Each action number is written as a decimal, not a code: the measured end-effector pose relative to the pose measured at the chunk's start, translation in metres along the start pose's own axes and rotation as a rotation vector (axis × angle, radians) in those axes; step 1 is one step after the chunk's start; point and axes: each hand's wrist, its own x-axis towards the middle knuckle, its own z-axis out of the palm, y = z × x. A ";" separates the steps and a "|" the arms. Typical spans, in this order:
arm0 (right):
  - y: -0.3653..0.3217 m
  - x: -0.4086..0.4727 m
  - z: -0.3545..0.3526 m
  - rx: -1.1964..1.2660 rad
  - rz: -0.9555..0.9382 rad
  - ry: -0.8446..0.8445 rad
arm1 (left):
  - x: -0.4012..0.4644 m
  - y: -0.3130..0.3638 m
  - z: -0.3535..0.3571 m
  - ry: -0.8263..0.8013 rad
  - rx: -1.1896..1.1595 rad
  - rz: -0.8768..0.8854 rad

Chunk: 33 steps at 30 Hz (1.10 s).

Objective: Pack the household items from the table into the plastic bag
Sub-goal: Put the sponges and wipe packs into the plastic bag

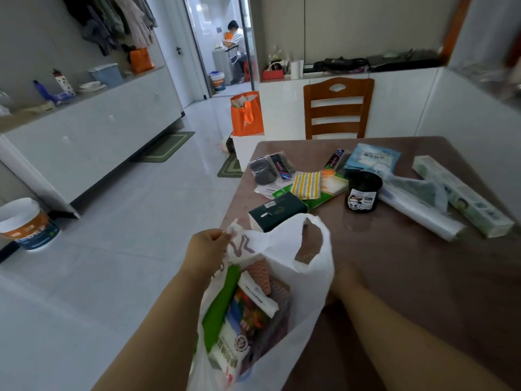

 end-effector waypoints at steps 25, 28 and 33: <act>-0.035 -0.166 -0.046 -0.112 -0.832 0.725 | -0.001 -0.001 -0.027 -0.010 -0.140 -0.105; -0.045 -0.145 -0.049 -0.058 -0.631 0.559 | -0.007 -0.005 -0.034 -0.066 0.043 -0.014; -0.068 -0.117 -0.065 0.983 -0.418 -0.412 | -0.008 -0.015 -0.027 0.056 0.333 0.115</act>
